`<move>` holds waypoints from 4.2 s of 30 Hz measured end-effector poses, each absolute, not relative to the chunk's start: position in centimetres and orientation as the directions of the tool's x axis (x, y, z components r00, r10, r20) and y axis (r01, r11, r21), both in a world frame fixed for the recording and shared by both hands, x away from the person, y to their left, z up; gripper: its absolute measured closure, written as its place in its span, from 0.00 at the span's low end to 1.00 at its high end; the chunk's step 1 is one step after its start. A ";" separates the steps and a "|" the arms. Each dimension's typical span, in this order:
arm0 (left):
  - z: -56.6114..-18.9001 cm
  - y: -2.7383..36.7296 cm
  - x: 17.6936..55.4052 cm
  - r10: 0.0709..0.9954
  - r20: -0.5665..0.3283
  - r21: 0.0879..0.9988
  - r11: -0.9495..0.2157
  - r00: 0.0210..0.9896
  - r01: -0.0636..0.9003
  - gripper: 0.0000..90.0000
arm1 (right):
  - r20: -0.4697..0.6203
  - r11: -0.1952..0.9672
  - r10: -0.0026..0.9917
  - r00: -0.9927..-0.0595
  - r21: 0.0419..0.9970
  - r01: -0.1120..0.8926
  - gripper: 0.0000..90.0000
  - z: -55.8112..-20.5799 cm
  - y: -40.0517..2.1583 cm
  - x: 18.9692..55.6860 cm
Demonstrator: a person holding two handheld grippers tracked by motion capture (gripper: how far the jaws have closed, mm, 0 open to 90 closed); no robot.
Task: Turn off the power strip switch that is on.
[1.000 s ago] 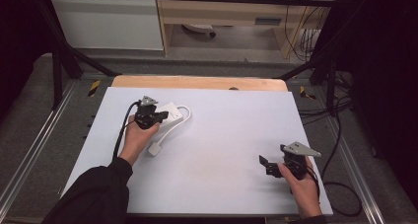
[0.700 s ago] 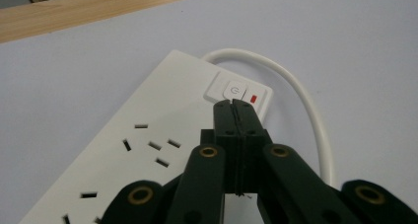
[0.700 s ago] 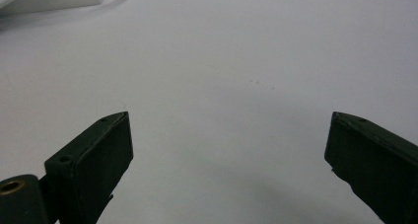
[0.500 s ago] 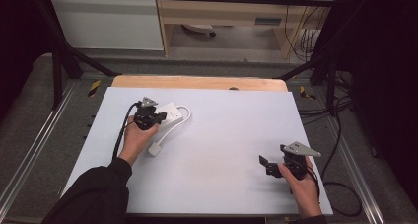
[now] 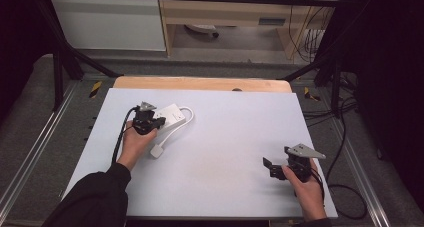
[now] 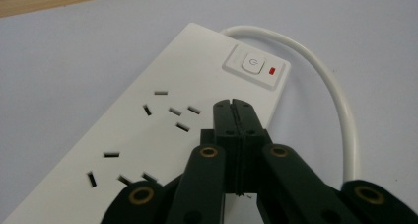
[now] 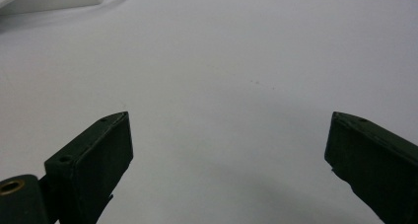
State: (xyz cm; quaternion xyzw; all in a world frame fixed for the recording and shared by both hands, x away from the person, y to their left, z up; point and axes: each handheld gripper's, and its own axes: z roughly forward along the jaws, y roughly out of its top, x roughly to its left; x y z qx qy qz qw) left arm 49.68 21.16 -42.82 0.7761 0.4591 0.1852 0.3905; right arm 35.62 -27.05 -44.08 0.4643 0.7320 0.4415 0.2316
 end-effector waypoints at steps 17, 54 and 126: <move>-42.6 21.6 49.5 0.862 -0.062 0.773 -0.278 0.504 0.571 1.00 | 0.074 0.176 0.884 -0.461 0.861 0.476 0.05 -44.1 -27.1 35.6; -43.2 21.7 49.4 0.859 -0.075 0.782 -0.265 0.506 0.565 1.00 | 0.069 0.181 0.884 -0.463 0.862 0.474 0.05 -44.1 -27.0 35.6; -41.5 22.3 48.5 0.878 -0.094 0.861 -0.164 0.469 0.481 0.28 | 0.070 0.180 0.884 -0.462 0.862 0.474 0.05 -44.1 -27.0 35.6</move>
